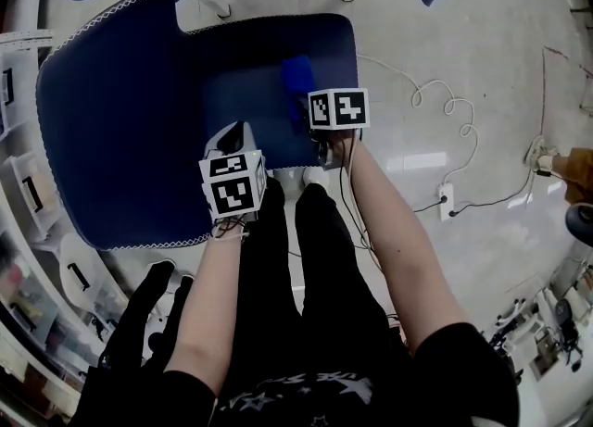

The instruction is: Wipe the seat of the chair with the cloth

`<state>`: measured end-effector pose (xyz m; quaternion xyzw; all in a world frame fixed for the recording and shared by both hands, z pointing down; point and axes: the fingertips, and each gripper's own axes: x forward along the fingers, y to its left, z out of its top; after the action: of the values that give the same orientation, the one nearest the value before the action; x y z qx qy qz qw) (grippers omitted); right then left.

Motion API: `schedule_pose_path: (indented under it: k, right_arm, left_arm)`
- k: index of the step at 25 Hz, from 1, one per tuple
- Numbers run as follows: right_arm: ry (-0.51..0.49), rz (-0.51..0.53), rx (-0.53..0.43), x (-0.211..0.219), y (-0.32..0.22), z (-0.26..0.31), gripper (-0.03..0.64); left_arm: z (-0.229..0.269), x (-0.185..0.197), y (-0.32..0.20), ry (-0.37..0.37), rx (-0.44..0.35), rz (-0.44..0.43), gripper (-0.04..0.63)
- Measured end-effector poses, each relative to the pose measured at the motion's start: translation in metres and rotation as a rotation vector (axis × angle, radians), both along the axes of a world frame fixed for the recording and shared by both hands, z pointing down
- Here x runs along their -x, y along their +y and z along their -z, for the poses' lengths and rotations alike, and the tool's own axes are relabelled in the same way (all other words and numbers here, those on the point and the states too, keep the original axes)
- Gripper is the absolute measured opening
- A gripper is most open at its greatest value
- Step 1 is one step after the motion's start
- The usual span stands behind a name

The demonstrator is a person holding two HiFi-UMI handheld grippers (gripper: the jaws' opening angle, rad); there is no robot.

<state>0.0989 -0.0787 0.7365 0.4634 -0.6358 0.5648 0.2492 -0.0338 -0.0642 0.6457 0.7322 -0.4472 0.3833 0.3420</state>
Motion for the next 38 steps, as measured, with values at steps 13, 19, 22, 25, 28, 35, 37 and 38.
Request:
schedule_pose_path:
  k: [13,19,22,25,28,35,37,38]
  right_arm:
    - [0.052,-0.119,0.041,-0.117,0.049,-0.003,0.109]
    - [0.0,-0.023,0.01,-0.078,0.047,0.017,0.109]
    - [-0.042,0.069,-0.002,-0.027,0.047,0.024,0.108]
    - [-0.081,0.181,-0.002,0.028,0.052,0.025,0.109]
    - [-0.145,0.242,0.011,0.085,0.057,0.022,0.109]
    - [-0.243,0.345,0.021,0.174,0.075,0.008,0.109]
    - [-0.253,0.351,0.02,0.184,0.08,0.002,0.109]
    - [-0.257,0.354,0.022,0.188,0.082,-0.001,0.109]
  left_arm:
    - [-0.001,-0.055,0.053,-0.022,0.015,-0.018,0.02]
    - [0.001,-0.025,0.073,-0.046,0.023,0.071,0.02]
    - [0.004,0.001,0.084,-0.049,0.032,0.136,0.02]
    - [0.004,0.021,0.097,-0.045,0.044,0.203,0.02]
    - [-0.003,0.037,0.106,-0.034,0.055,0.245,0.02]
    - [-0.015,0.054,0.141,-0.004,0.054,0.221,0.02]
    - [-0.017,0.054,0.149,0.024,0.058,0.234,0.02]
    - [-0.017,0.057,0.152,0.034,0.058,0.249,0.02]
